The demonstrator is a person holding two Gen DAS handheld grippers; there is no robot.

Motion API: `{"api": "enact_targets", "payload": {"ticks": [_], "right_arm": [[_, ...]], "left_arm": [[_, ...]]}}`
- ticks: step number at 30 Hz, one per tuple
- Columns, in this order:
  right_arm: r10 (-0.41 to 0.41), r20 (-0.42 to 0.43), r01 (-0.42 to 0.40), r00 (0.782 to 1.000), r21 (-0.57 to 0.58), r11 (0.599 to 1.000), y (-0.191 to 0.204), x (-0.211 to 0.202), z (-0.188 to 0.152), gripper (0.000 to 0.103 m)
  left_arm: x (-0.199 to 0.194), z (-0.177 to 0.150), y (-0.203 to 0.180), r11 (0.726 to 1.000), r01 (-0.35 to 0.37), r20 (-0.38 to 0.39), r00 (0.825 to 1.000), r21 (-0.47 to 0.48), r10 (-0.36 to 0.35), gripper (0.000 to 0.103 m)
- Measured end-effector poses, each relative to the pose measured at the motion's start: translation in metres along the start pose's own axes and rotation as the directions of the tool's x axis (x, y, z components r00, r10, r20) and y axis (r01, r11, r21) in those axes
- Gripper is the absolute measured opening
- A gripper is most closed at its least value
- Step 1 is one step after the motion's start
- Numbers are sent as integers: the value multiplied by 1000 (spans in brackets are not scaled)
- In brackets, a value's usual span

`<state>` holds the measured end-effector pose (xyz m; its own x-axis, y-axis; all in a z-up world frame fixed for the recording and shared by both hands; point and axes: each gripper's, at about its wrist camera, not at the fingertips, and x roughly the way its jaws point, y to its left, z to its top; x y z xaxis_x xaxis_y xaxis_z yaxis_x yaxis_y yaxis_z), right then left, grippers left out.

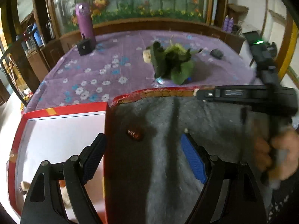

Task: Organize fruits
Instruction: 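Grasp a round tan cake with the right tool while the left tool grasps a red date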

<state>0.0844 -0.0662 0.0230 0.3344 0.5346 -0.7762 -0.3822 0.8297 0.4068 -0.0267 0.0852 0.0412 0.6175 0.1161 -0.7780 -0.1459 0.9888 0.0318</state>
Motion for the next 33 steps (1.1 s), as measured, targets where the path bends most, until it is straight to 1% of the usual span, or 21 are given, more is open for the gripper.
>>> {"api": "enact_targets", "payload": {"ticks": [2, 4, 5, 6, 8, 11, 13, 14, 16, 17, 18, 19, 21, 26, 29, 31, 33], "right_arm": [[-25, -4, 25, 1000, -26, 999, 5, 3, -2, 30], [-44, -15, 43, 999, -41, 998, 9, 8, -4, 31], [-50, -13, 49, 999, -46, 998, 11, 9, -4, 31], [-53, -11, 53, 999, -50, 997, 13, 9, -5, 31], [-40, -15, 39, 999, -34, 999, 10, 9, -2, 32], [-20, -19, 20, 1000, -16, 1000, 4, 7, -3, 33], [-14, -21, 14, 1000, -10, 1000, 3, 7, -3, 33], [-14, -22, 14, 1000, -10, 1000, 3, 7, -3, 33], [-14, -23, 14, 1000, -9, 1000, 3, 8, -2, 34], [-14, -22, 14, 1000, -10, 1000, 3, 7, -2, 34], [-14, -22, 14, 1000, -9, 1000, 3, 7, -2, 34], [-13, -23, 13, 1000, -7, 1000, 3, 7, -2, 34], [-12, -23, 12, 1000, -5, 1000, 3, 8, -2, 34], [-11, -21, 11, 1000, -5, 1000, 2, 8, -2, 34], [-16, -20, 16, 1000, -13, 1000, 3, 8, -2, 34], [-17, -19, 17, 1000, -15, 1000, 3, 8, -3, 34], [-20, -18, 20, 1000, -21, 1000, 4, 8, -3, 34]], "left_arm": [[12, 2, -3, 1000, 7, -22, 1000, 0, -7, 76], [22, 3, -1, 1000, 10, -49, 999, -24, -11, 69], [26, 3, 0, 999, 5, -58, 998, -40, -8, 69], [27, 4, 1, 999, 6, -48, 999, -46, -8, 67], [30, 6, 0, 999, -8, -43, 999, -50, 6, 66], [36, 7, 1, 998, -5, -58, 998, -70, 1, 57], [43, 5, -1, 998, 0, -81, 997, -57, -4, 45], [45, 4, -4, 999, 5, -83, 996, -41, -8, 42], [44, 2, -10, 1000, -1, -73, 997, -1, 1, 33], [44, 2, -12, 1000, 7, -70, 997, 8, -6, 30], [45, 3, -11, 1000, 21, -71, 997, 6, -20, 23], [45, 3, -10, 999, 34, -70, 997, 4, -34, 19], [46, 5, -10, 999, 44, -65, 997, 6, -44, 16], [44, 2, -17, 998, 45, -36, 998, 52, -43, 16], [45, 3, -14, 998, 52, -38, 998, 34, -51, 16], [46, 4, -14, 999, 44, -38, 998, 29, -43, 16], [45, 3, -18, 999, 23, -33, 999, 47, -21, 16]]}}
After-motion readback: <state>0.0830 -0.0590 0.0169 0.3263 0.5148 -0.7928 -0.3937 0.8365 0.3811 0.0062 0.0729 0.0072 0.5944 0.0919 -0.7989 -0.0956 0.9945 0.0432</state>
